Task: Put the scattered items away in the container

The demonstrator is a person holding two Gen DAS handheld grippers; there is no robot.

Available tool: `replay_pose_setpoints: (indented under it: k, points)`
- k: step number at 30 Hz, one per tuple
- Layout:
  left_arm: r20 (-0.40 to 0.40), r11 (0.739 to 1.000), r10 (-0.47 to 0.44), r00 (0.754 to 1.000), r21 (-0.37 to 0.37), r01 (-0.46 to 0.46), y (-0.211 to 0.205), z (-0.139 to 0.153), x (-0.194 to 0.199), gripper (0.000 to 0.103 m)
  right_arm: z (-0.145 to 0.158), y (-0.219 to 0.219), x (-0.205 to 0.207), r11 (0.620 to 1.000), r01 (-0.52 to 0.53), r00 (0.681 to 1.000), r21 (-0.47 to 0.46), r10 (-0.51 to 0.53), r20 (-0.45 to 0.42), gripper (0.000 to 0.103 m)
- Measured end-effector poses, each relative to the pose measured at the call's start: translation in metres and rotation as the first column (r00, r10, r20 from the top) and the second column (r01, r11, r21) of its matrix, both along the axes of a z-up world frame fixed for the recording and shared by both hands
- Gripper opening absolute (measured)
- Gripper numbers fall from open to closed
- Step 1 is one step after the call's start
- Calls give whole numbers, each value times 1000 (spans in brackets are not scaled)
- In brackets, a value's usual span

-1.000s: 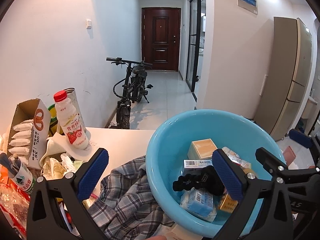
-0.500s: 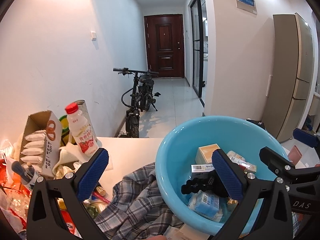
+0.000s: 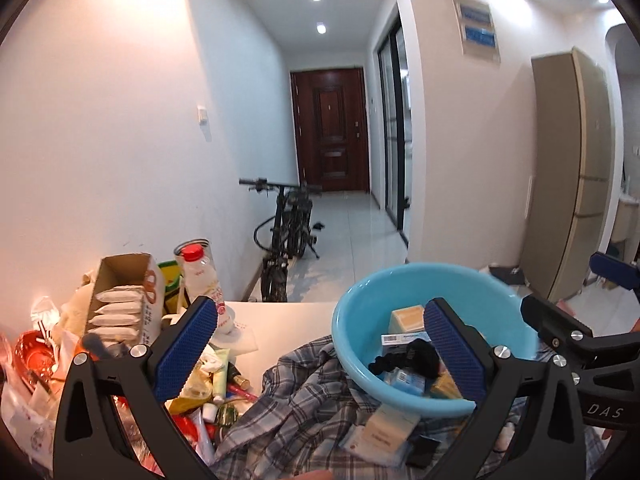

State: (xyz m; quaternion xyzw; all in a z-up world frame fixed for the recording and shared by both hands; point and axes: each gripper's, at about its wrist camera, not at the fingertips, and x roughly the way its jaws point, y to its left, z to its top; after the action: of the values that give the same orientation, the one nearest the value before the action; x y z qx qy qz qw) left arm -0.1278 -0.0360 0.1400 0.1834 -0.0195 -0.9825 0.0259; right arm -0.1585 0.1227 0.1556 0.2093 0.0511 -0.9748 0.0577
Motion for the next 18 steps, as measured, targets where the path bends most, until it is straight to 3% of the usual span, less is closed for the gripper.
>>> replay_pose_setpoints:
  k: [5,11,18]
  points:
    - [-22,1000,-16,1000,15,16,2,-3,40,103,6,2,49,1000,8,1000,0,-8,-26,103]
    - [-16,1000,8,1000,-23,-8,11,-22,64,103,-12,1,91,1000,9,1000,25,-9,-14,103]
    - [45,999,-28,999,48,26,5,-53,80,103,-35,7,111,1000,17,1000,13,-18,10,103]
